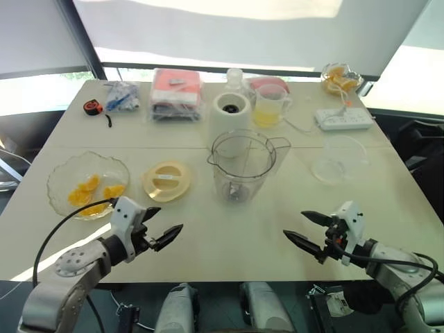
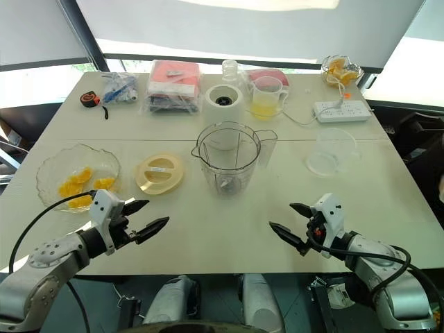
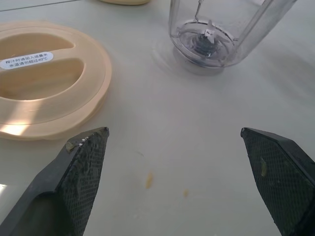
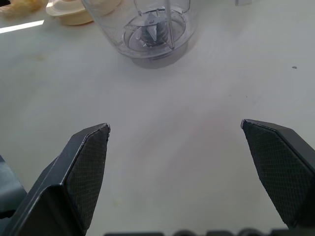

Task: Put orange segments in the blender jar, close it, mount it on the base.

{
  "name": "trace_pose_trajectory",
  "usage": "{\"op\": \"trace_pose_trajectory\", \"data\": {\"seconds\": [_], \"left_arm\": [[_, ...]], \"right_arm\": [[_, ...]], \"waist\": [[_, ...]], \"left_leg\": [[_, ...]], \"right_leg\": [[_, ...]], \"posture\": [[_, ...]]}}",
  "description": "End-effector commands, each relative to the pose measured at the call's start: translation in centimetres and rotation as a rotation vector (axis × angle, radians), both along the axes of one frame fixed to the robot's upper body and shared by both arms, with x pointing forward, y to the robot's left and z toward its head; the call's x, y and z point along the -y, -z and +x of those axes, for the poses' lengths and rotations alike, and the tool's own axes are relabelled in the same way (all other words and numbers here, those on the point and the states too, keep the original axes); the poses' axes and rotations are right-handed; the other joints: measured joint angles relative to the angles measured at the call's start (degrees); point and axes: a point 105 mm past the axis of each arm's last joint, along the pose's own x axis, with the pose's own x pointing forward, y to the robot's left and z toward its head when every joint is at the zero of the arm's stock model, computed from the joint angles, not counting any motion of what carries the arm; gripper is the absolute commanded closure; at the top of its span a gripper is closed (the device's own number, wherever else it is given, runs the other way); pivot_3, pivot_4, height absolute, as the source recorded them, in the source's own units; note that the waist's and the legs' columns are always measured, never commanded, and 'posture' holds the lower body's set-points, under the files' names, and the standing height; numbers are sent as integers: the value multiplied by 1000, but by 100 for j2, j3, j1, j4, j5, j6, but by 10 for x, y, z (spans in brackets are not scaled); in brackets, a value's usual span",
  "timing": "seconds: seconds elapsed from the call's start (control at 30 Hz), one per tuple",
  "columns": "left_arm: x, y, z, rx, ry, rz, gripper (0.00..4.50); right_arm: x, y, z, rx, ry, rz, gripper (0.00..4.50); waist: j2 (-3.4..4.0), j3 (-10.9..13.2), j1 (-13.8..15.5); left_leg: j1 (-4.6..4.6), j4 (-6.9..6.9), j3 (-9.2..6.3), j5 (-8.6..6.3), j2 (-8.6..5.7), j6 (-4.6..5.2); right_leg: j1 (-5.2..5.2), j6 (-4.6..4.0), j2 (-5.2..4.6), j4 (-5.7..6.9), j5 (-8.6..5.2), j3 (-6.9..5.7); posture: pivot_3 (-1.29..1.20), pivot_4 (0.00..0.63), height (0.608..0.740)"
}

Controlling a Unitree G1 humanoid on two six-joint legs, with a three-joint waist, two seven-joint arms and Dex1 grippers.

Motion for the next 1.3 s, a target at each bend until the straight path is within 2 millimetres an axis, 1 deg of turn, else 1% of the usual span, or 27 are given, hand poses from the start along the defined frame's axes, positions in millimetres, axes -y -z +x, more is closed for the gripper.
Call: {"op": "trace_pose_trajectory", "data": {"seconds": [0.03,0.13,0.37,0.7,0.93,1.0,1.07,1.1,1.17,1.2,1.23,1.3], "left_arm": [[-1,-19,2,66,20,-6,27],[0,-25,4,82,23,-27,27],[2,-23,4,82,42,-1,27],[-1,-28,6,99,40,11,27],[-3,-34,11,107,-7,0,27],[-6,-35,15,95,-41,11,27],[-12,-40,22,67,-92,-16,27],[-20,-49,29,78,-128,-18,27],[-40,-72,45,110,-212,-20,27],[-54,-84,53,120,-266,-3,27],[-65,-92,58,118,-312,19,27],[-82,-103,65,99,-376,63,27]], "right_arm": [[5,-10,1,40,-3,-27,0],[6,-10,3,42,-4,-38,0],[7,-12,5,54,1,-45,0],[6,-13,5,62,-6,-53,0],[6,-16,7,71,-22,-60,0],[5,-17,8,73,-26,-59,0],[4,-19,9,76,-34,-58,0],[1,-20,8,76,-47,-48,0],[-11,-24,4,67,-85,-7,0],[-19,-26,-1,55,-114,17,0],[-26,-27,-5,44,-138,36,0],[-36,-28,-11,25,-171,59,0]], "waist": [[-1,1,-1],[-1,1,1],[-1,1,1],[-1,1,1],[-1,1,1],[-1,1,2],[-1,1,7],[-1,1,10],[-7,3,14],[-15,8,22],[-32,18,20],[-37,21,-5]], "left_leg": [[0,0,0,0,0,0],[-1,0,0,0,1,0],[-1,0,1,0,0,0],[-1,0,0,0,0,0],[0,0,0,0,-1,1],[0,0,0,0,-1,1],[0,0,-2,0,-1,1],[0,0,-3,1,-2,1],[0,1,-5,1,-4,1],[2,2,-6,1,-7,1],[4,3,-8,1,-8,2],[5,5,-14,1,-8,2]], "right_leg": [[0,-1,0,0,0,0],[0,-1,0,0,1,0],[5,-2,1,-8,1,0],[6,-2,1,-9,1,0],[7,-2,2,-9,2,0],[8,-2,2,-9,2,0],[8,-1,3,-8,2,-1],[9,-1,5,-8,2,-2],[11,0,8,-6,2,-3],[14,1,12,-3,2,-4],[15,1,14,6,2,-4],[8,6,25,23,-1,-12]], "posture": [[0,150,740],[0,150,740],[0,150,740],[0,150,740],[0,150,740],[0,150,740],[0,150,740],[0,150,740],[0,150,740],[0,150,740],[0,150,740],[0,150,740]]}}
